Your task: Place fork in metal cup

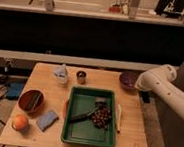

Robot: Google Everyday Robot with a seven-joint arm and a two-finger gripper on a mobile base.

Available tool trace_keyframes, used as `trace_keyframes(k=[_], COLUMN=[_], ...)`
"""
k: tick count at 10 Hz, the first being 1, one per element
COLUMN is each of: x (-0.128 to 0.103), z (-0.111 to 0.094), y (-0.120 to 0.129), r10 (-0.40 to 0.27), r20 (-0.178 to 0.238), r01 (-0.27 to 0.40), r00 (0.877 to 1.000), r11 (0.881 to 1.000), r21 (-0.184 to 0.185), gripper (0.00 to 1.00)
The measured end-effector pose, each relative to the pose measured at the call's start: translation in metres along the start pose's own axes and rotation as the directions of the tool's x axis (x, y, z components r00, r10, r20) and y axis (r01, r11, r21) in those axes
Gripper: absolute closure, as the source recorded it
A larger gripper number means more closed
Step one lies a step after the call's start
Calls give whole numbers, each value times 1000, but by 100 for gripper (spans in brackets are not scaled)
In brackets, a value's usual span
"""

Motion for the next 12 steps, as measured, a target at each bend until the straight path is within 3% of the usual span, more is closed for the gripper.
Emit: trace_keyframes(k=[12], x=[-2], z=[1], y=[1], r10=[3], r20=[1], r01=[-3], r00=[1000], r11=[1000], r21=[-3], gripper=[100])
